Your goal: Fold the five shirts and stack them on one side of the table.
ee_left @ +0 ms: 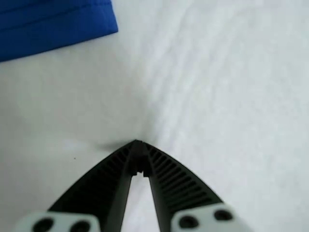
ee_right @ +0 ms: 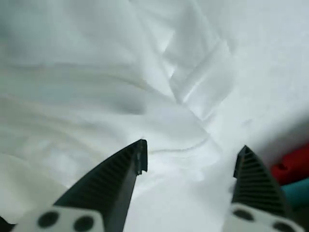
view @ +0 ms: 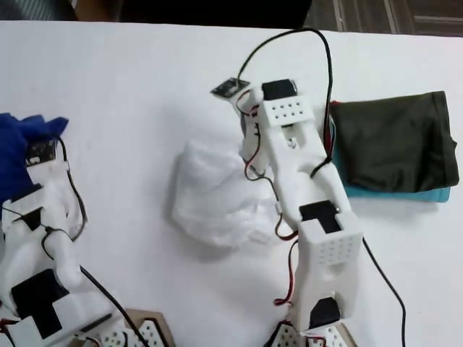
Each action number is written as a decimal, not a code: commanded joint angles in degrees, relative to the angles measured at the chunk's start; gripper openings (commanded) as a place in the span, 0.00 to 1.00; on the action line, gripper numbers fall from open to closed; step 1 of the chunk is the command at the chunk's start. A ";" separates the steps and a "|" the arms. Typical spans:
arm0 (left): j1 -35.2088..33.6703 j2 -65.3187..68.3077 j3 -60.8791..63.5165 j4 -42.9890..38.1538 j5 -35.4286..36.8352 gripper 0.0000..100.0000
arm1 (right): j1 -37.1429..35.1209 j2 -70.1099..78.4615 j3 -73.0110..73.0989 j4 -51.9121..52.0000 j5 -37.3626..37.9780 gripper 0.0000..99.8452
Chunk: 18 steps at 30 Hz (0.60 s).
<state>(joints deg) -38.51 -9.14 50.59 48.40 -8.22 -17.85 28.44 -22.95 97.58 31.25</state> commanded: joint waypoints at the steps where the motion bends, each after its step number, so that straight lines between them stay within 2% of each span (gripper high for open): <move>1: -0.44 -2.11 -0.22 -0.97 0.35 0.03 | 0.48 -3.47 0.26 0.48 0.18 0.30; 7: -0.44 -2.11 -0.22 -0.97 0.35 0.03 | 4.35 -4.88 6.77 0.57 0.44 0.30; 14: -0.35 -2.11 -0.22 -1.41 0.35 0.03 | 4.26 -3.47 12.31 -0.92 0.44 0.30; 18: -0.35 -2.11 -0.22 -1.49 0.35 0.03 | 4.70 -1.80 12.31 -2.59 0.44 0.24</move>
<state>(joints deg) -38.51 -9.14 50.59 48.13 -8.22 -13.80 28.26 -10.64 96.09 31.43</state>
